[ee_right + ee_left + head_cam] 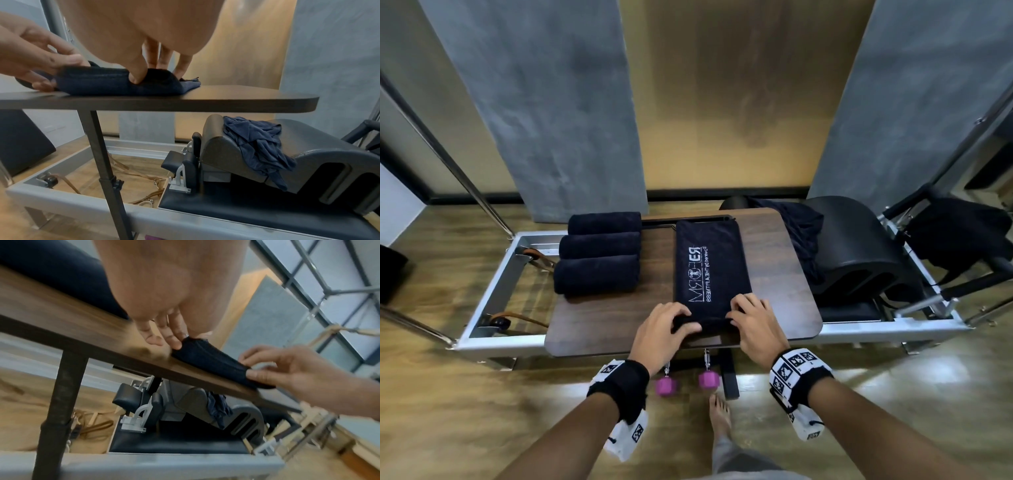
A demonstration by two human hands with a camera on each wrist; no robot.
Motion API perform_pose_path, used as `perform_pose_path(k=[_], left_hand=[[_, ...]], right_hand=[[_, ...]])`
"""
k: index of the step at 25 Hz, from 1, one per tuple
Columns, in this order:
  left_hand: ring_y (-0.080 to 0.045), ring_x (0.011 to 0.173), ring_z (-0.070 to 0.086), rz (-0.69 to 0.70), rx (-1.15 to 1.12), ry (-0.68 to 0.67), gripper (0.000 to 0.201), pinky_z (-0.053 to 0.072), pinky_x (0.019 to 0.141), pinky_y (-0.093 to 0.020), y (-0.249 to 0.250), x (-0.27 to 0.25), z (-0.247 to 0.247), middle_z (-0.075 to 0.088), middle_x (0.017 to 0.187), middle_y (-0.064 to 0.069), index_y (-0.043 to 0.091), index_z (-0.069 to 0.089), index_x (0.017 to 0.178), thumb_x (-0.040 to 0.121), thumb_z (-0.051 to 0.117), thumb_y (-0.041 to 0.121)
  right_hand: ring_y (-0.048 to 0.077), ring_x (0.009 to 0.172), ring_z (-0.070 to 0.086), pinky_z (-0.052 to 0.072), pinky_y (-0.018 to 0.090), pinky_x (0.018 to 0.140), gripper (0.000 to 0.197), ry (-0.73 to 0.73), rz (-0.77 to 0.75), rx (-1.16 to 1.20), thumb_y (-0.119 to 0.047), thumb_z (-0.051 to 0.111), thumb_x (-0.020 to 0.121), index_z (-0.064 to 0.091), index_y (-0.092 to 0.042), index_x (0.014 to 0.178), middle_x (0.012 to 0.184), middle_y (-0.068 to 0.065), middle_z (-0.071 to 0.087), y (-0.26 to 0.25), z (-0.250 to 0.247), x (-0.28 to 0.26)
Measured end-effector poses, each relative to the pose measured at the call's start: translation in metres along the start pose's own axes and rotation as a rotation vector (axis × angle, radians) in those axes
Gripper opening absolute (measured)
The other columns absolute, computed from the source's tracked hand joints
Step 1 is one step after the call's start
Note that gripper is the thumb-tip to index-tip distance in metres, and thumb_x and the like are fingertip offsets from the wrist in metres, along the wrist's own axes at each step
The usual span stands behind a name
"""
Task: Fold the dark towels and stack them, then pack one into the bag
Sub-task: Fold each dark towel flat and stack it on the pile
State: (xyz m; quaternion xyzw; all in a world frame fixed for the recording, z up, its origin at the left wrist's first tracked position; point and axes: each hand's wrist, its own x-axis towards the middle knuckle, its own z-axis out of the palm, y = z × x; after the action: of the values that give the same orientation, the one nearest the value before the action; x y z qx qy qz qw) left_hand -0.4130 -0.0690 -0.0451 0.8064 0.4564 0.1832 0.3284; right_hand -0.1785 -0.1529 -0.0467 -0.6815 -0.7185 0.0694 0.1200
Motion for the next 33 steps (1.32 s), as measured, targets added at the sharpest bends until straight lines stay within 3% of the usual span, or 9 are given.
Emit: perform_pose_path(k=[3,7,13,16,18,22,27,30,33], left_hand=[[0.002,0.095,0.045,0.086,0.140,-0.103,0.051,0.045,0.079,-0.020,-0.008,-0.001,-0.001,0.049,0.109,0.023,0.031,0.065,0.119,0.078,0.082,0.058],[-0.005,0.091,0.052,0.009,-0.026,0.009,0.014,0.049,0.081,-0.025,-0.013,0.011,0.002,0.051,0.100,0.015,0.022,0.079,0.101,0.095,0.076,0.034],[-0.021,0.113,0.053,-0.221,0.115,-0.106,0.043,0.043,0.084,-0.035,-0.006,0.037,0.009,0.054,0.092,0.008,0.023,0.062,0.075,0.108,0.049,0.048],[-0.023,0.130,0.053,-0.309,0.162,-0.122,0.043,0.047,0.100,-0.039,-0.001,0.049,0.009,0.067,0.120,-0.005,0.019,0.071,0.085,0.107,0.048,0.049],[-0.026,0.124,0.058,-0.341,0.172,-0.103,0.044,0.049,0.098,-0.041,0.002,0.053,0.010,0.070,0.115,-0.006,0.020,0.067,0.077,0.106,0.050,0.049],[-0.025,0.103,0.067,-0.415,0.087,-0.042,0.038,0.054,0.083,-0.038,0.008,0.051,0.011,0.070,0.098,-0.001,0.021,0.066,0.077,0.100,0.061,0.051],[-0.013,0.101,0.053,0.009,0.143,0.227,0.022,0.048,0.081,-0.035,0.013,0.043,0.011,0.050,0.108,0.012,0.030,0.057,0.109,0.098,0.069,0.043],[-0.011,0.106,0.052,0.217,0.332,0.087,0.038,0.044,0.085,-0.036,0.010,0.041,0.014,0.058,0.110,0.014,0.029,0.068,0.110,0.096,0.060,0.063],[-0.013,0.112,0.053,0.187,0.414,-0.002,0.038,0.041,0.088,-0.036,0.004,0.046,0.014,0.062,0.114,0.016,0.029,0.070,0.118,0.097,0.060,0.060]], right_hand=[[0.021,0.108,0.054,0.041,0.036,0.090,0.041,-0.076,0.046,-0.024,0.001,0.061,0.079,0.073,-0.020,0.113,0.111,-0.006,0.061,-0.001,-0.004,0.013],[0.024,0.102,0.055,0.044,0.034,0.089,0.048,-0.103,0.117,-0.003,0.009,0.058,0.076,0.063,-0.019,0.115,0.104,-0.002,0.066,-0.004,-0.003,0.022],[0.026,0.082,0.057,0.048,0.038,0.069,0.041,-0.011,0.113,0.022,0.013,0.063,0.074,0.061,-0.018,0.102,0.087,0.000,0.061,0.000,-0.007,0.019],[0.022,0.085,0.063,0.053,0.036,0.072,0.016,0.052,0.017,-0.020,-0.023,0.080,0.087,0.070,-0.019,0.100,0.096,-0.002,0.065,0.000,-0.005,0.010],[0.019,0.096,0.065,0.056,0.036,0.078,0.037,0.044,-0.017,-0.095,-0.048,0.081,0.083,0.073,-0.019,0.105,0.107,-0.002,0.067,0.001,-0.003,0.004],[0.022,0.106,0.060,0.048,0.038,0.082,0.018,0.077,-0.059,-0.177,-0.021,0.078,0.081,0.072,-0.020,0.098,0.109,-0.003,0.062,0.005,-0.004,0.013],[0.022,0.100,0.058,0.043,0.040,0.089,0.024,-0.083,0.031,-0.179,-0.010,0.062,0.080,0.068,-0.021,0.100,0.101,-0.005,0.063,0.004,-0.012,0.034],[0.024,0.106,0.058,0.039,0.038,0.095,0.037,-0.206,0.068,-0.186,-0.007,0.059,0.077,0.063,-0.021,0.112,0.109,-0.002,0.066,0.009,-0.017,0.050],[0.026,0.105,0.059,0.038,0.037,0.092,0.048,-0.239,0.098,-0.092,-0.001,0.056,0.077,0.054,-0.022,0.121,0.107,0.000,0.068,0.012,-0.022,0.061]])
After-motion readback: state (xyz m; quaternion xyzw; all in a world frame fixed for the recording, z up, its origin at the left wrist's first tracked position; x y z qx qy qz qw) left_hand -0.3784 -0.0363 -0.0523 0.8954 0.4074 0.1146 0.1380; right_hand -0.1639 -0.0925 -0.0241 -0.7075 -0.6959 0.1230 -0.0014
